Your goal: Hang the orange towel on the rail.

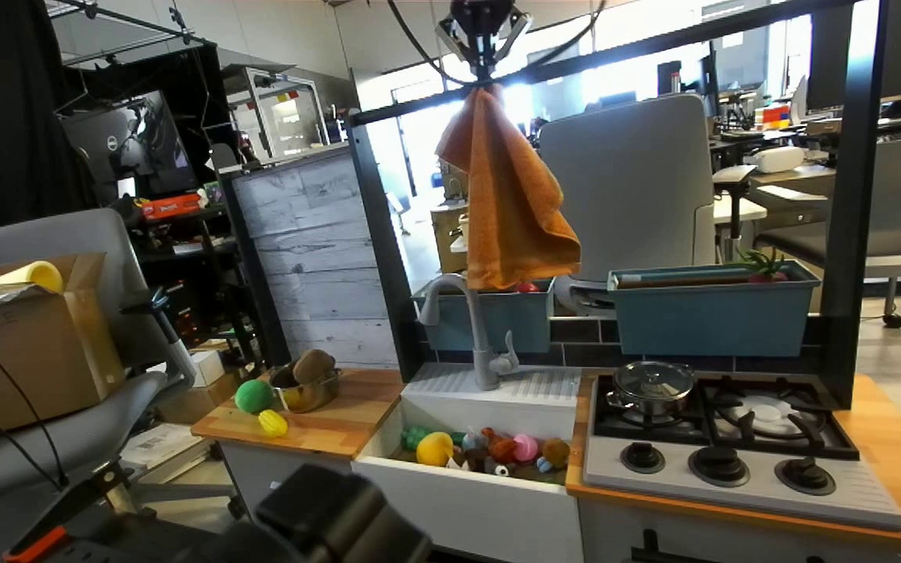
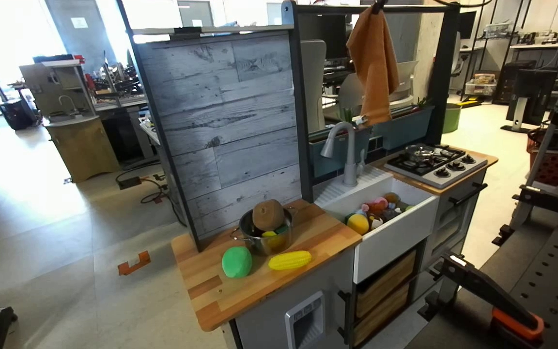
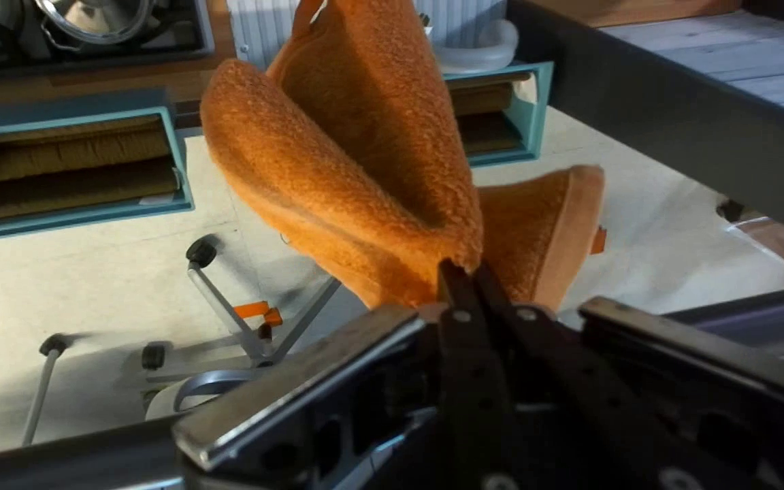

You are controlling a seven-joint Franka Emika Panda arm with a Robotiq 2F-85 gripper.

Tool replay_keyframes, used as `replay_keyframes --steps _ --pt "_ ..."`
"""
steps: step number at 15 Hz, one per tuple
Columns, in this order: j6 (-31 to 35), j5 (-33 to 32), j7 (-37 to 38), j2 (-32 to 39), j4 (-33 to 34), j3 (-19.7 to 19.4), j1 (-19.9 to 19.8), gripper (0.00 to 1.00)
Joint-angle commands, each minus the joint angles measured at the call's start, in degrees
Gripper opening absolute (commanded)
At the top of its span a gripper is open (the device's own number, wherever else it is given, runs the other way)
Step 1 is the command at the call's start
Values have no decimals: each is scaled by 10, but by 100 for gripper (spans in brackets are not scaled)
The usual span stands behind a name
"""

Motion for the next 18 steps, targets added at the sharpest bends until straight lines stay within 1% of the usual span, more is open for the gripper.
replay_keyframes --steps 1,3,4,5,7,10,17,18 --pt "-81 -19 70 -65 -11 -16 50 1" --pt "-100 -17 106 -94 -3 -14 75 1" --pt "-67 7 148 -104 3 -1 78 1" --pt "-56 21 186 -117 5 5 82 1" --pt "-43 31 249 -133 10 4 88 1" --pt "-10 35 332 -135 6 -5 84 1" --pt "63 37 515 -118 -27 -25 65 1" --pt "61 37 544 -99 -1 -28 63 1"
